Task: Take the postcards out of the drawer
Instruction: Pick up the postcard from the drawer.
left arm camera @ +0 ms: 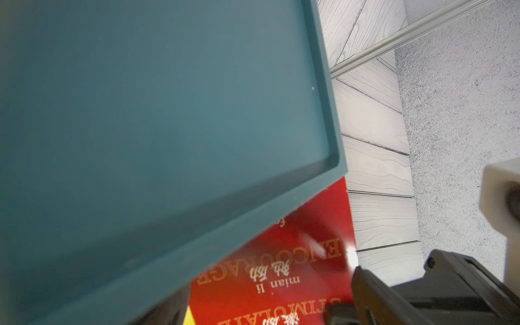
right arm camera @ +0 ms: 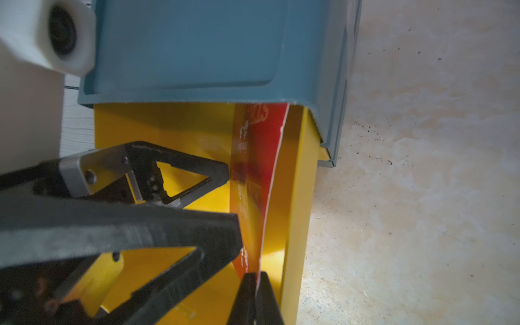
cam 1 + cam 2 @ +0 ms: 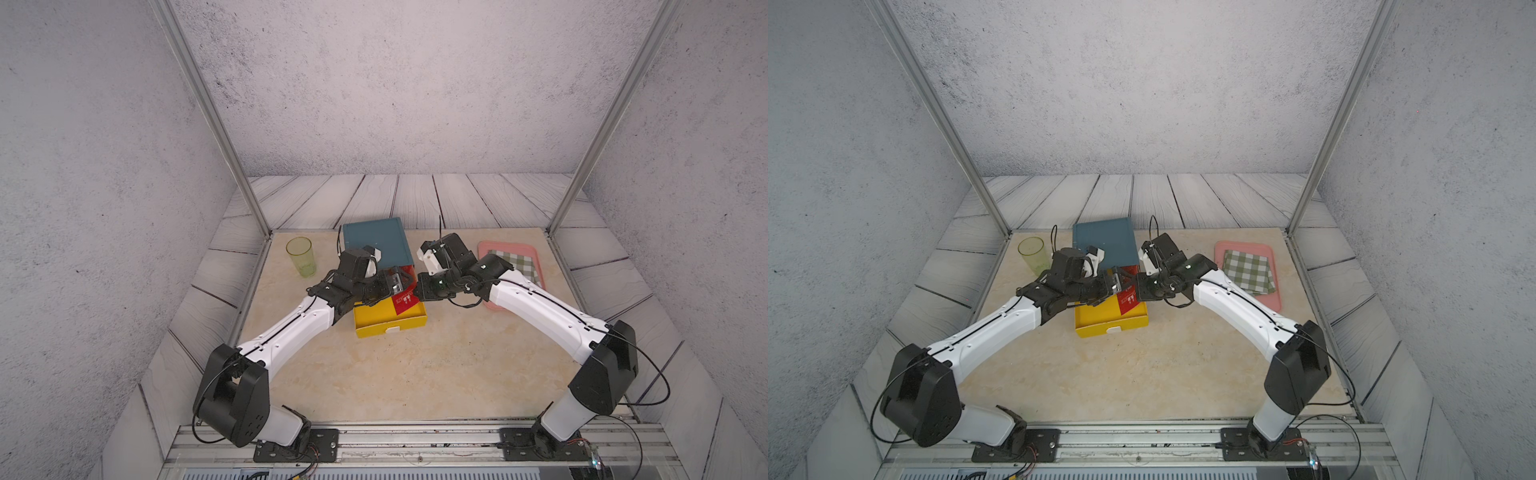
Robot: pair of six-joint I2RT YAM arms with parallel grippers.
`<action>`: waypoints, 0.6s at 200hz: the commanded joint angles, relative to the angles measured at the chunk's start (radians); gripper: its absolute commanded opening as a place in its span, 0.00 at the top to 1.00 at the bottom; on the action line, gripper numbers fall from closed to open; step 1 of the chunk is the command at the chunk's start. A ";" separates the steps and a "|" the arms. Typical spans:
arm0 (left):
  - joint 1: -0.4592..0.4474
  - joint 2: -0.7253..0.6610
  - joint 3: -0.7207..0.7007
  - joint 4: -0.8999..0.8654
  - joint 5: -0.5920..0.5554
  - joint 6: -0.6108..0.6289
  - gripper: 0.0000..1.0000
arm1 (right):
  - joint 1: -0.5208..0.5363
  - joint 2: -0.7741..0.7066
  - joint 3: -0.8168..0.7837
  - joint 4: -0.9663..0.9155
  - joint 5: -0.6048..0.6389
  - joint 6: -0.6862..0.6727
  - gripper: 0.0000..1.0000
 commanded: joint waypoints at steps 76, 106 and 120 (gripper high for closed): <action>0.002 -0.111 0.025 -0.101 -0.077 0.022 0.04 | -0.045 -0.064 -0.023 0.066 -0.139 0.118 1.00; 0.002 -0.160 0.020 -0.122 -0.120 0.036 0.04 | -0.055 -0.077 -0.034 0.099 -0.189 0.163 1.00; 0.002 -0.181 0.018 -0.131 -0.136 0.044 0.04 | -0.058 -0.080 -0.041 0.121 -0.214 0.188 1.00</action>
